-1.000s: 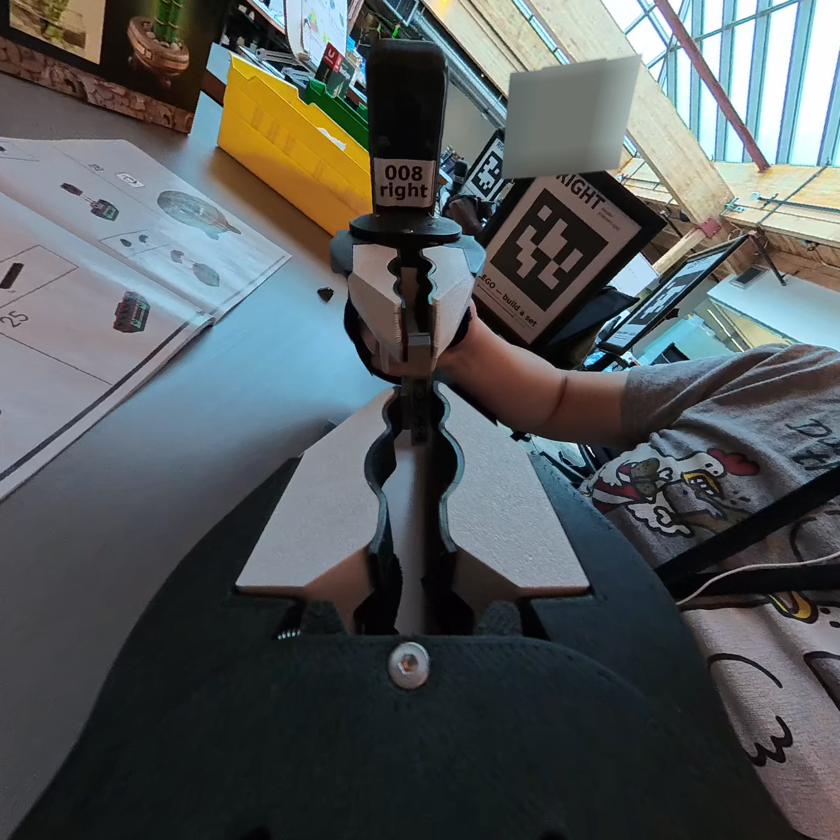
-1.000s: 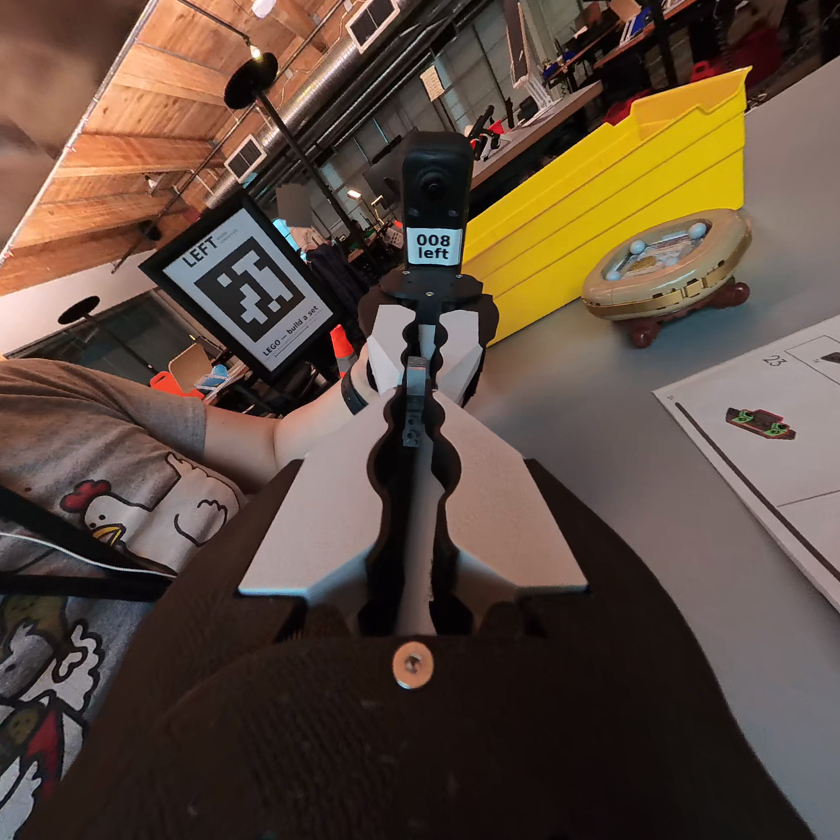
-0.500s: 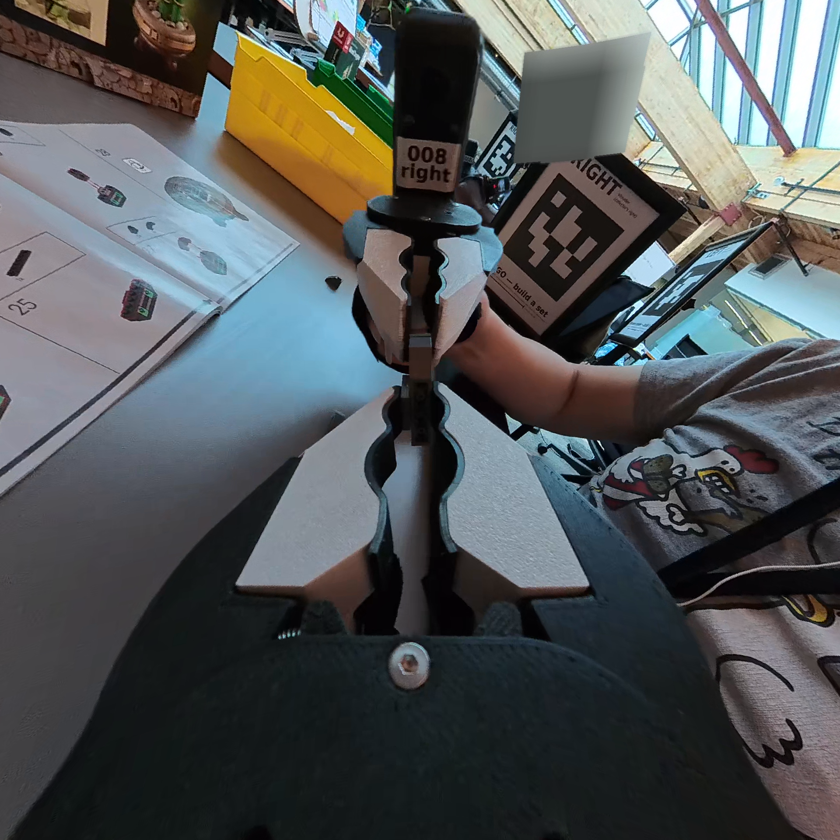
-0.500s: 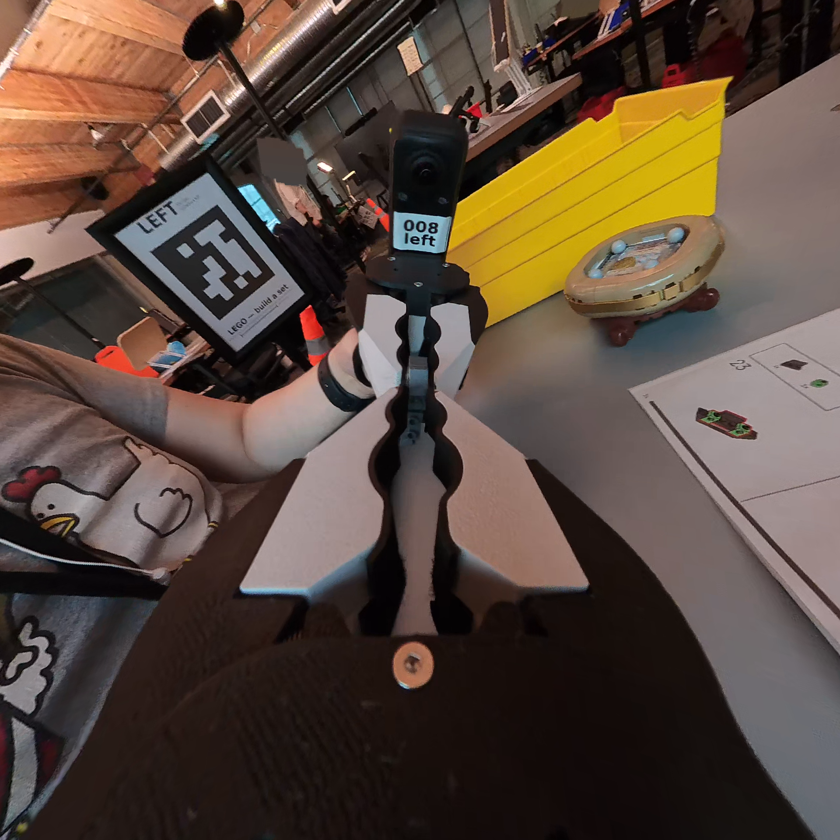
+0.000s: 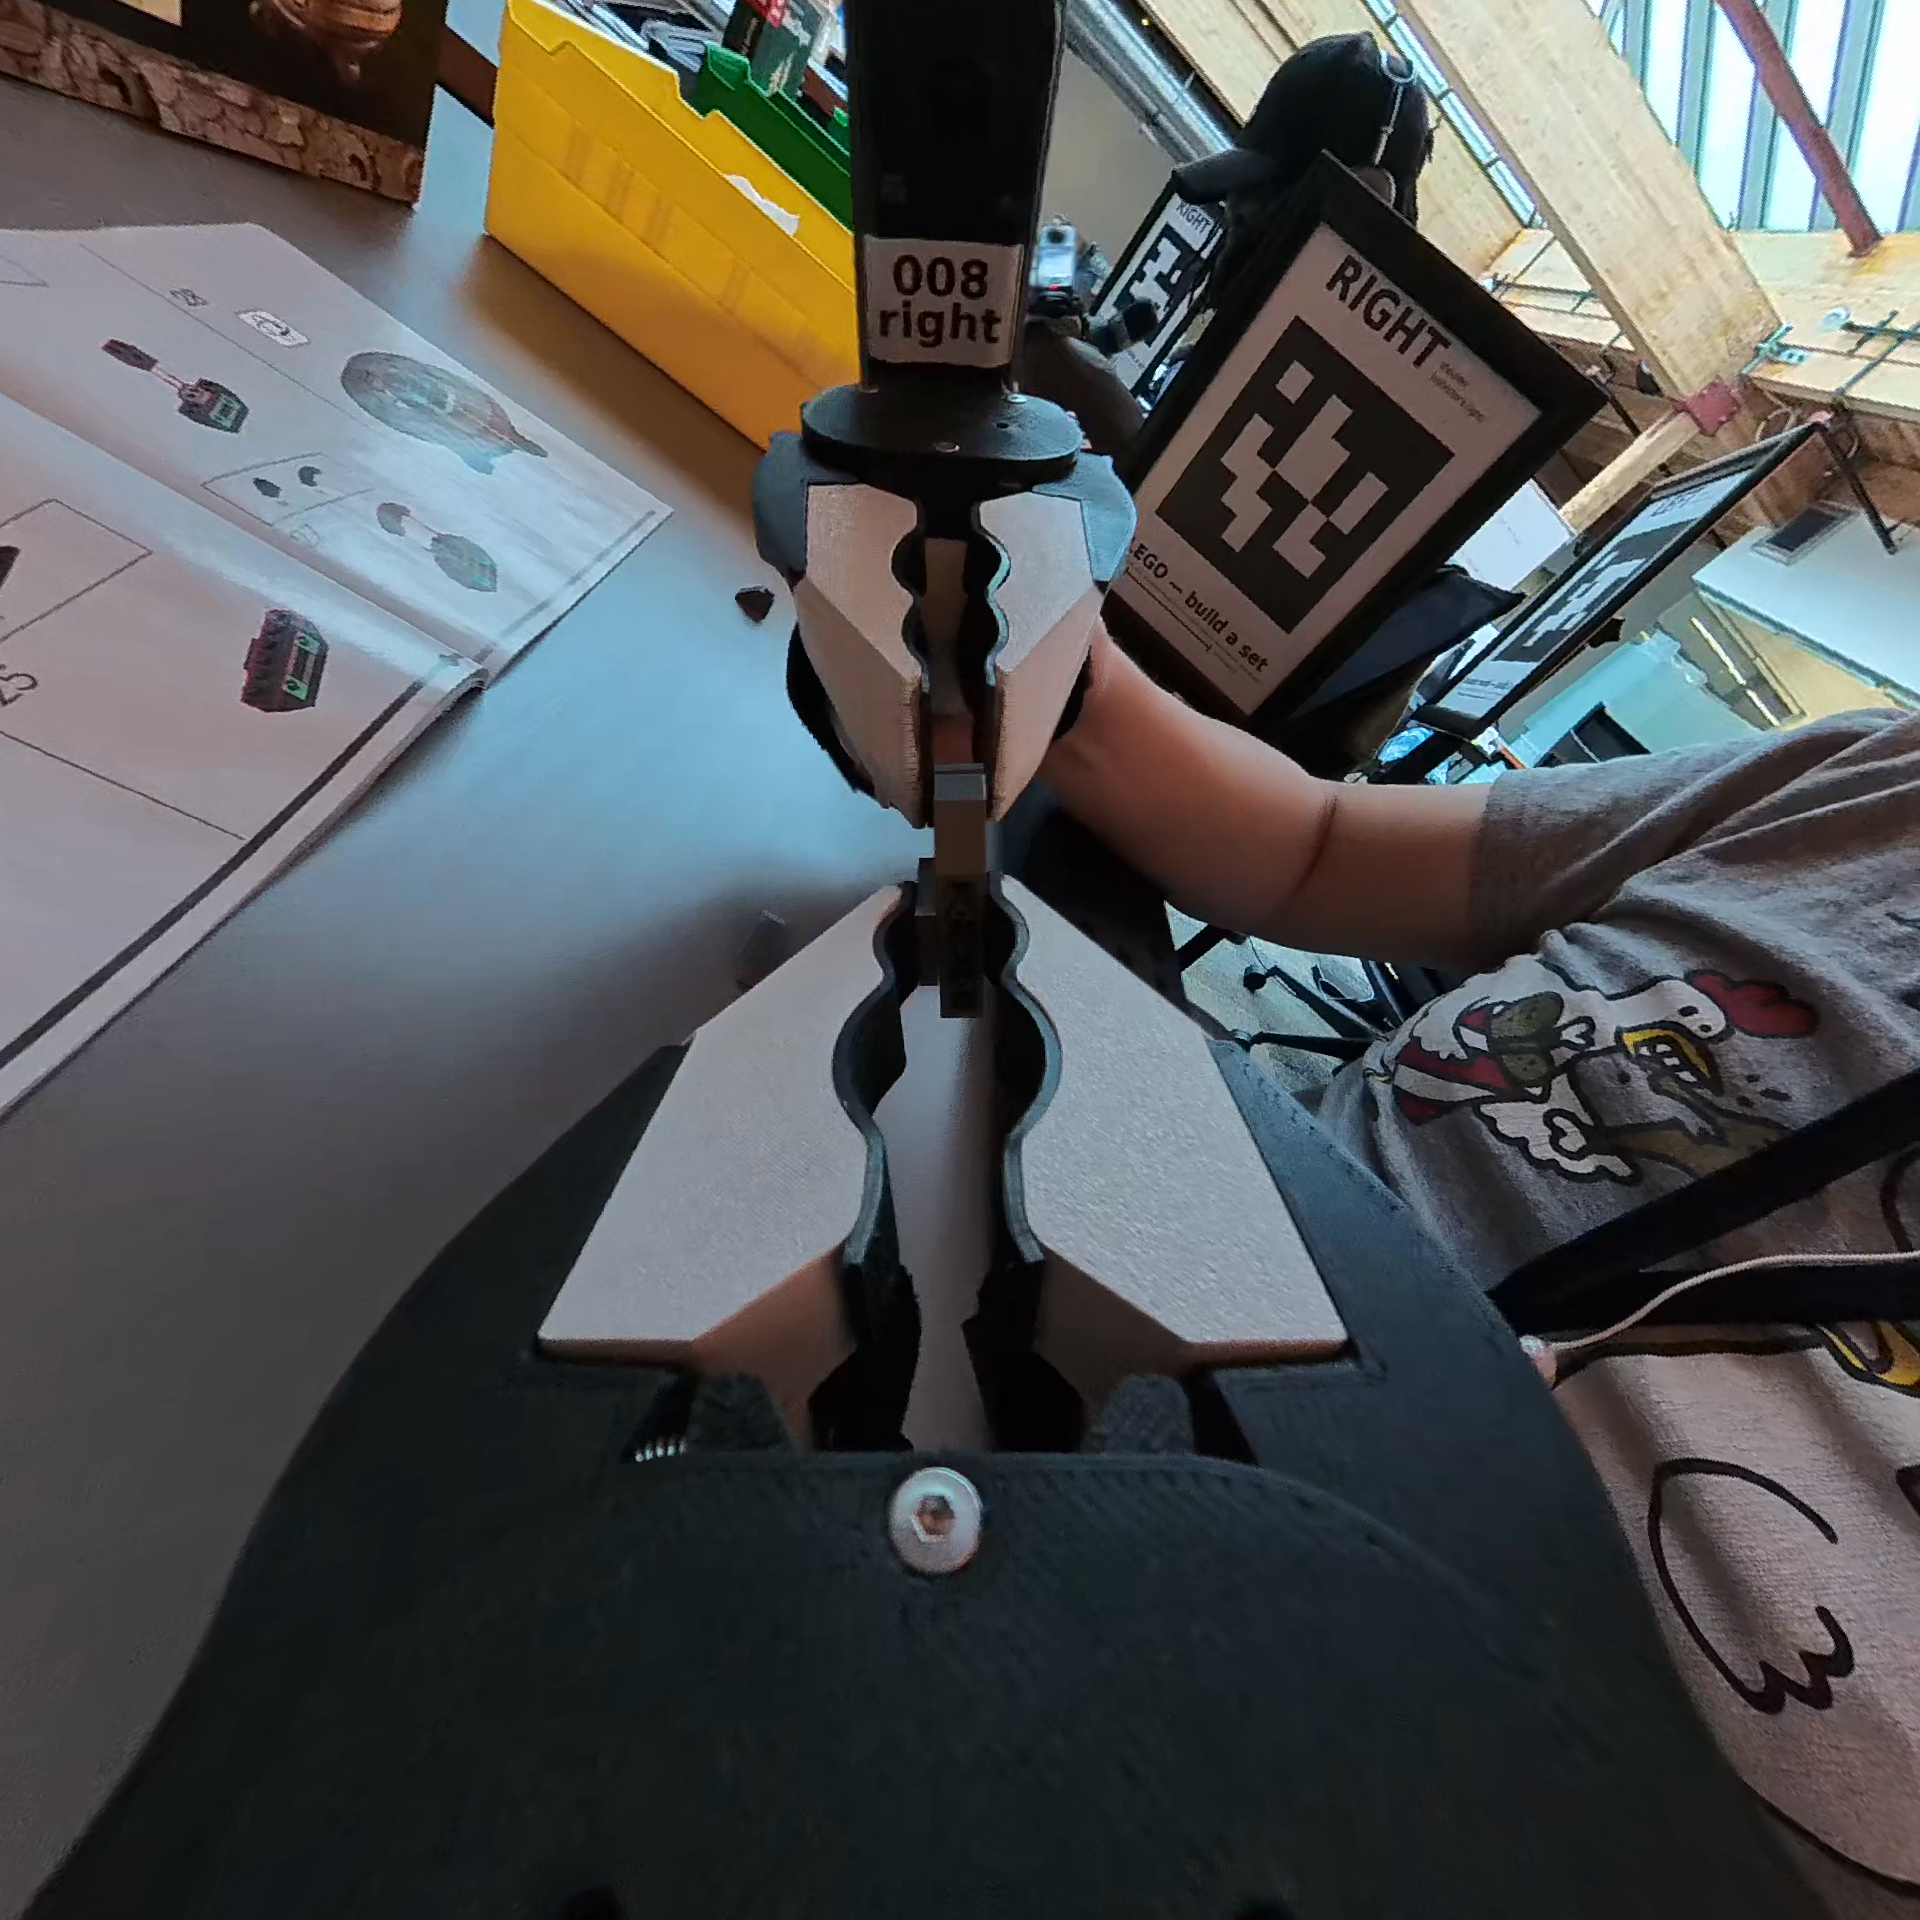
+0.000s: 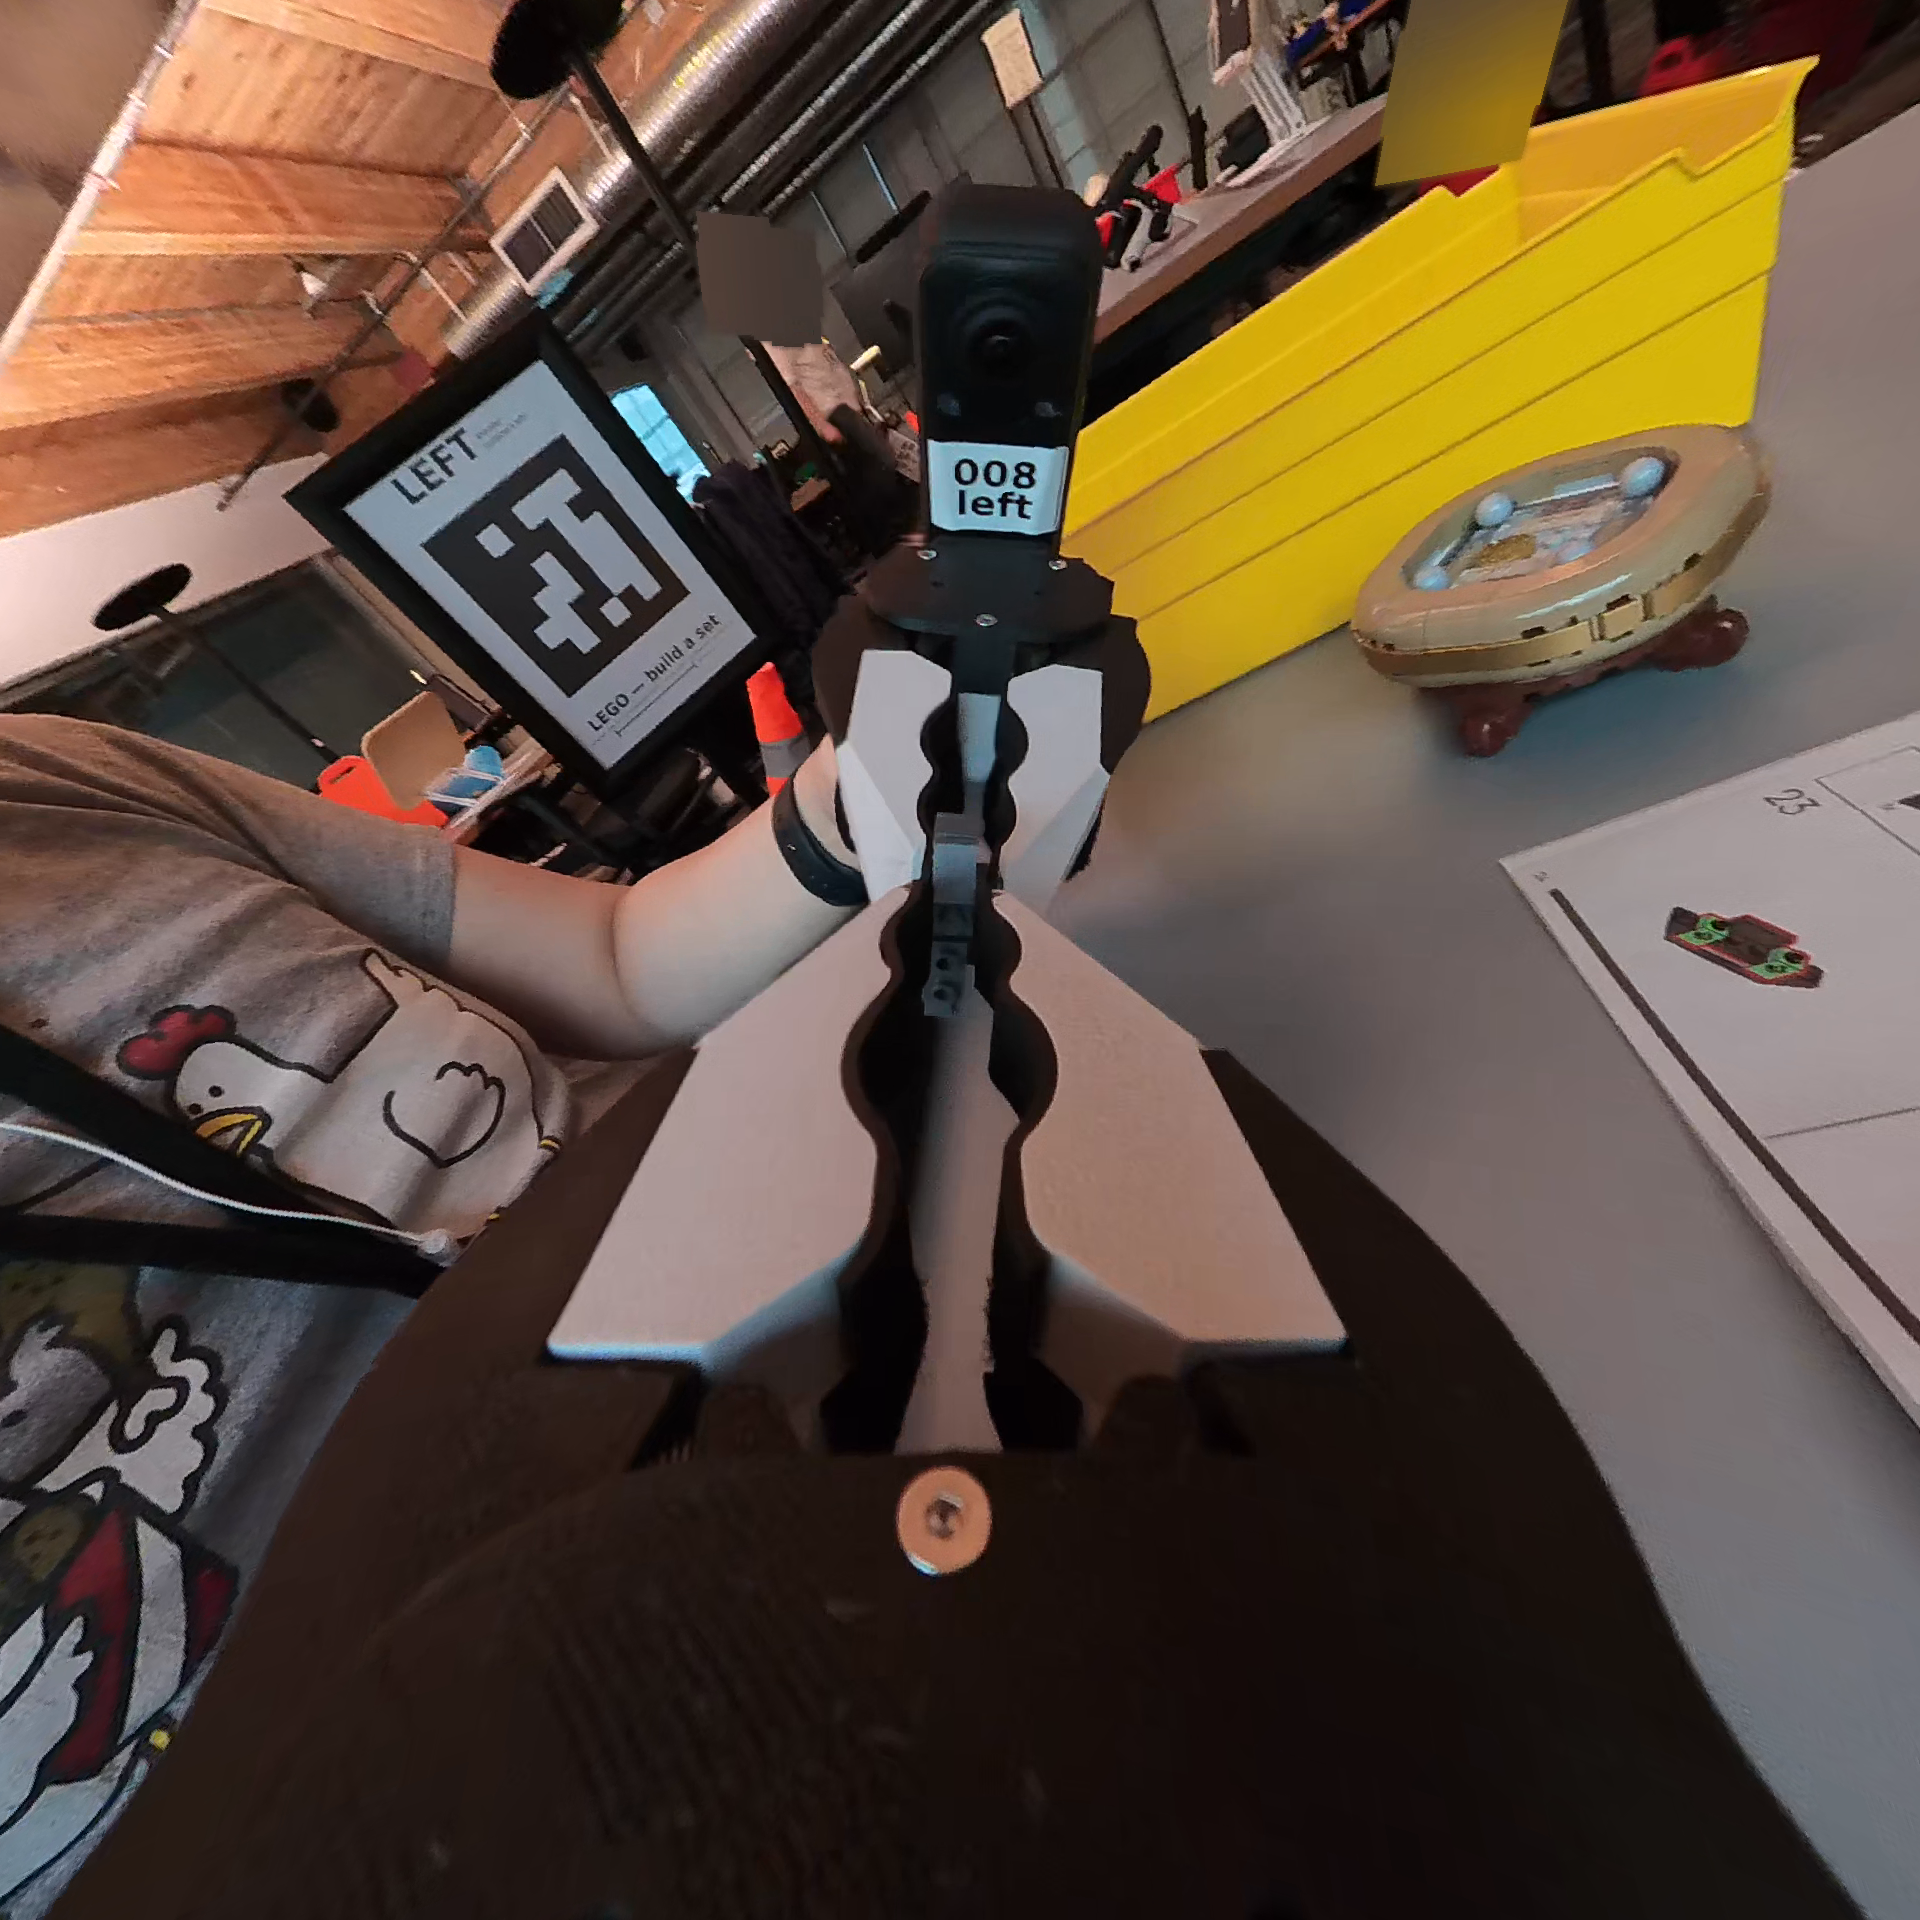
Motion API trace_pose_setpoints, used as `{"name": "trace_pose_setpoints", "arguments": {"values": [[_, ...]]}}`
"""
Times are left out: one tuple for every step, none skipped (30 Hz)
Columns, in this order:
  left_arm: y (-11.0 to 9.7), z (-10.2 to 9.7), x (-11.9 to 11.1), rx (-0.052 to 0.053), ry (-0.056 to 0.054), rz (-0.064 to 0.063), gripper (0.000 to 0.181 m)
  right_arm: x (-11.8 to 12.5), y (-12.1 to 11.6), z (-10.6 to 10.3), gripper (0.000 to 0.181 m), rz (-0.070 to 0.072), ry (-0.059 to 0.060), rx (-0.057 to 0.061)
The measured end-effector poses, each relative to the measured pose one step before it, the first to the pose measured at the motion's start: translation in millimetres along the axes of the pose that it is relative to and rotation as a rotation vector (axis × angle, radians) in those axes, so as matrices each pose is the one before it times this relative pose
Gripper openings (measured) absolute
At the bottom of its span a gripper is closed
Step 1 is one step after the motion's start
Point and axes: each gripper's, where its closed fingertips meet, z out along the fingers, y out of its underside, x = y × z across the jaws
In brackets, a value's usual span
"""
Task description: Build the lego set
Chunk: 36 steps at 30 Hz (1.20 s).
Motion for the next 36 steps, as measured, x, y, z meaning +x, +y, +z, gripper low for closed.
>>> {"name": "trace_pose_setpoints", "arguments": {"values": [[-0.99,-0.14,1.0,0.0047,0.0056,0.001,0.009,-0.54,-1.37,-0.05,0.006,0.0047,-0.0072,0.0091],[-0.19,-0.09,-0.6,0.0005,-0.0041,0.0,0.009,1.04,0.28,0.29,0.006,-0.001,0.0054,-0.0015],[0.7,-0.14,-0.59,-0.0038,-0.0029,-0.0009,0.009,0.23,0.67,0.29,0.006,-0.0039,0.0009,-0.0035],[0.36,0.02,-0.19,-0.0016,-0.0008,-0.0004,0.009,0.19,0.21,0.12,0.006,0.0012,0.0018,0.0],[0.09,0.01,0.17,0.0,-0.0004,0.0012,0.009,-0.31,-0.05,0.1,0.006,-0.0011,-0.0016,0.0011],[0.28,0.18,0.47,-0.0018,0.0017,0.0011,0.009,-0.6,0.37,0.03,0.006,-0.0014,-0.0042,-0.0014],[0.5,0.18,-0.32,-0.0033,-0.0027,0.0014,0.009,0.39,0.46,-0.07,0.007,-0.0005,0.0008,-0.0036],[0.55,0.26,-0.97,-0.0036,-0.0067,0.0009,0.009,1.26,0.68,-0.06,0.006,-0.0008,0.0075,-0.0049],[0.7,0.05,-0.42,-0.004,-0.0017,-0.001,0.009,-0.04,0.63,0.21,0.006,-0.0051,0.0027,-0.0048],[0.48,0.0,0.11,-0.0031,0.0009,-0.0006,0.009,-0.16,0.47,0.24,0.006,-0.0047,0.0024,-0.0043],[0.5,0.14,-0.53,-0.0026,-0.0041,0.0011,0.009,0.66,0.62,-0.02,0.006,-0.0037,0.0076,-0.0061],[0.43,0.18,-0.43,-0.0021,-0.0038,0.0003,0.009,0.37,0.4,0.09,0.006,-0.0064,0.007,-0.0036],[-0.04,-0.05,-0.08,0.0006,0.0001,-0.0008,0.009,-0.18,-0.3,0.02,0.006,-0.0067,0.006,0.001],[-0.3,-0.14,-0.37,0.0012,-0.003,0.0008,0.009,0.46,-0.34,0.13,0.006,-0.0058,0.0097,0.0003],[0.2,0.07,-0.71,-0.0016,-0.0063,0.0027,0.009,0.78,0.43,0.12,0.006,-0.0074,0.0117,-0.0054],[0.54,0.06,-0.68,-0.0035,-0.0049,0.0025,0.009,0.35,0.6,0.08,0.006,-0.0087,0.0093,-0.006],[0.31,0.05,-0.41,-0.002,-0.0047,0.0029,0.009,0.59,0.32,0.07,0.007,-0.0055,0.0108,-0.0033],[0.05,0.09,-0.13,-0.0009,-0.0032,0.0046,0.009,-0.42,-0.17,-0.06,0.006,-0.0038,0.0025,-0.0005],[0.03,0.04,0.41,-0.0014,-0.0001,0.004,0.009,-0.38,0.05,0.02,0.006,-0.0013,0.0001,-0.001],[0.26,0.0,-0.2,-0.0025,-0.0025,0.002,0.009,0.38,0.31,0.09,0.007,-0.0015,0.0048,-0.0017],[0.54,0.04,-0.53,-0.0039,-0.0023,-0.0006,0.009,0.42,0.75,0.17,0.007,-0.0014,0.0041,-0.0049],[0.66,0.07,-0.45,-0.004,-0.0008,-0.0018,0.009,0.3,0.44,0.24,0.007,-0.0045,0.0047,-0.0036],[0.55,0.04,-0.39,-0.0038,-0.0023,0.0003,0.009,0.4,0.76,0.22,0.007,-0.0064,0.007,-0.0065],[0.83,0.15,-0.18,-0.0053,-0.0012,0.0021,0.009,-0.29,0.86,0.15,0.007,-0.0082,0.0025,-0.0084],[0.94,0.3,0.5,-0.0061,0.0027,0.0016,0.009,-0.79,0.88,-0.01,0.007,-0.0028,-0.0041,-0.008],[0.86,0.48,0.89,-0.0061,0.0043,0.0012,0.009,-0.93,1.03,-0.41,0.007,0.0041,-0.0104,-0.0072],[0.65,0.76,1.01,-0.0049,0.0051,0.0013,0.009,-1.15,0.55,-0.6,0.007,0.0083,-0.0156,-0.0029],[0.76,0.91,1.11,-0.0057,0.0053,0.0013,0.009,-1.19,0.96,-0.56,0.006,0.0108,-0.0171,-0.0061],[1.48,0.92,0.56,-0.0103,0.0022,0.0016,0.009,-0.35,2.19,-0.24,0.007,0.0065,-0.01,-0.0135],[1.74,0.86,0.26,-0.0105,0.0006,0.0021,0.009,-0.39,1.88,-0.21,0.006,0.0008,-0.0068,-0.011],[1.15,0.77,0.89,-0.0072,0.0054,0.001,0.009,-1.29,1.1,-0.1,0.006,0.0025,-0.0127,-0.006],[0.49,0.37,1.33,-0.0035,0.0077,0.0003,0.009,-1.28,0.15,-0.15,0.006,0.0042,-0.0105,-0.0004],[0.09,0.15,0.89,-0.0016,0.0047,0.0007,0.009,-0.53,0.1,0.06,0.006,0.0017,-0.004,-0.0006],[0.15,0.07,0.27,-0.0017,0.0014,0.001,0.009,-0.29,0.16,0.12,0.006,-0.0013,0.0,-0.0025],[0.22,-0.05,-0.08,-0.001,-0.0004,-0.0003,0.009,0.12,-0.08,0.28,0.006,-0.0048,0.0056,-0.0018],[0.1,-0.32,-0.46,-0.0003,-0.0022,-0.0011,0.009,0.7,0.02,0.36,0.006,-0.0062,0.0113,-0.0023]]}}
